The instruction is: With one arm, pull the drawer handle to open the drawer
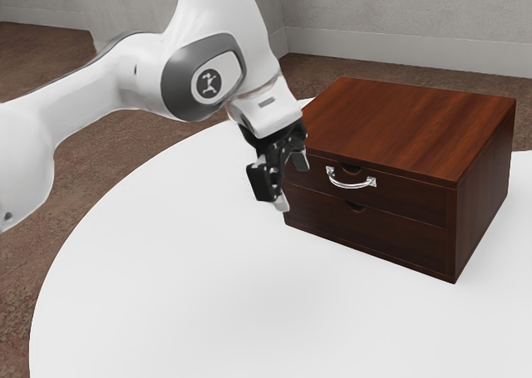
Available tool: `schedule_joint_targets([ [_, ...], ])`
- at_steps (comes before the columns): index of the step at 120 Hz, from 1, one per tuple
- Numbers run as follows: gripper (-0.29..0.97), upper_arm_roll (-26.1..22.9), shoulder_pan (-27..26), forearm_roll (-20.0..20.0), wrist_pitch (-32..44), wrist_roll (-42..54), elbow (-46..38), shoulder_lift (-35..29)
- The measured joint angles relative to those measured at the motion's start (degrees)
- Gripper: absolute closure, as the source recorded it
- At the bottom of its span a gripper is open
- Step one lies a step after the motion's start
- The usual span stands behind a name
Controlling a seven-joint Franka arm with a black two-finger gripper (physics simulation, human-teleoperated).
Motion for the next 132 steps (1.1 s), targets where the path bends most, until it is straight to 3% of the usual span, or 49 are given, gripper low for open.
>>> schedule_joint_targets([
  [27, 0.00, 5.1, -6.3, 0.3, 6.9, 6.6, -0.6, 1.3],
  [79, 0.00, 5.6, -7.4, 0.2, 13.1, 14.1, -1.1, 2.4],
  [132, 0.16, 5.6, -7.3, 0.0, 15.1, 17.7, -2.5, 3.1],
])
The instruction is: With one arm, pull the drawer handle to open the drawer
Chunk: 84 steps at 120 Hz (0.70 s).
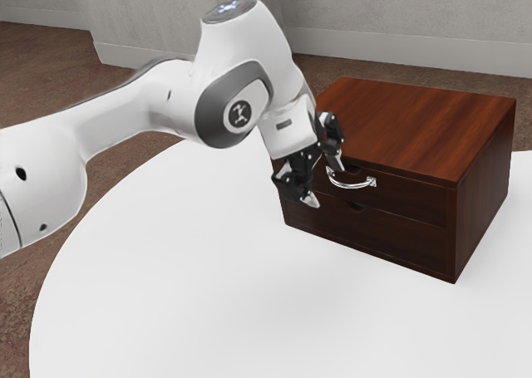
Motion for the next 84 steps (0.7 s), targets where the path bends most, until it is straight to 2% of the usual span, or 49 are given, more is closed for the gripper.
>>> schedule_joint_targets([
  [55, 0.26, 0.3, 0.0, -0.1, 0.6, 1.7, -0.5, 0.6],
  [84, 0.43, 0.3, 0.0, -0.1, 0.7, 1.9, -0.6, 0.6],
])
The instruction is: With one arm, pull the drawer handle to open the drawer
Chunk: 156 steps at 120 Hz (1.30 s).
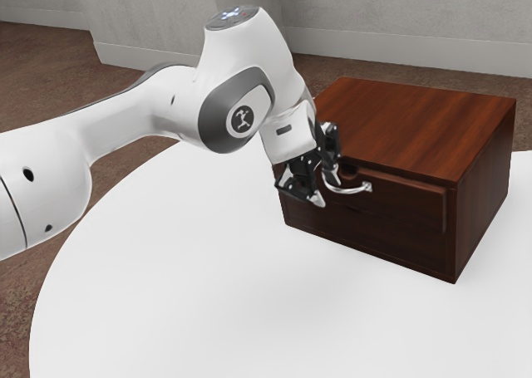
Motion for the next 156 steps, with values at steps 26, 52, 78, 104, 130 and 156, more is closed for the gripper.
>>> schedule_joint_targets([
  [26, 0.62, 0.0, 0.0, -0.2, 0.0, -0.4, 0.0, -0.2],
  [52, 0.68, 0.0, -0.1, -0.4, 0.2, -1.0, -2.6, -1.7],
  [78, 0.70, -0.1, 0.0, -1.0, 0.2, -1.7, -5.8, -4.6],
  [104, 0.73, -0.1, 0.3, -2.3, 0.5, -2.3, -8.1, -6.3],
  [130, 0.75, -0.3, 0.6, -3.3, 1.0, -3.1, -10.6, -8.3],
  [156, 0.76, -0.5, 0.8, -3.4, 1.9, -3.8, -13.7, -10.8],
])
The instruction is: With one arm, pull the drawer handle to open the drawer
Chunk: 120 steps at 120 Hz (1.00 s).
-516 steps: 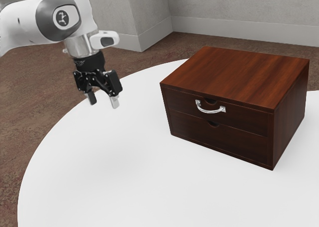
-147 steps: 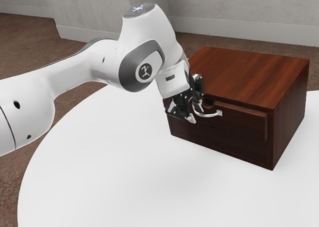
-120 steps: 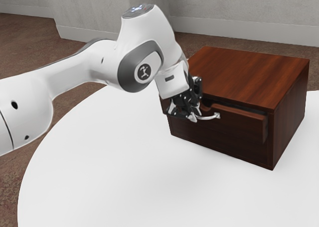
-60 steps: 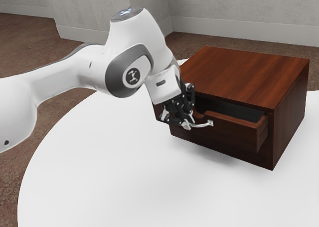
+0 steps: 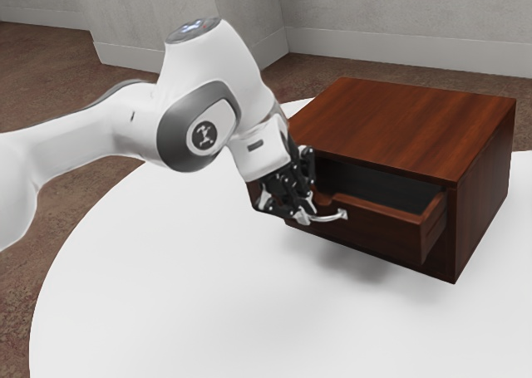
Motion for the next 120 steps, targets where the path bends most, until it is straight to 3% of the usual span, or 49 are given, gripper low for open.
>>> schedule_joint_targets([
  [60, 0.76, -1.0, 0.8, -0.9, 0.9, -1.5, -7.9, -6.8],
  [120, 0.67, -2.1, 2.1, -2.7, 0.2, -2.2, -13.3, -11.5],
])
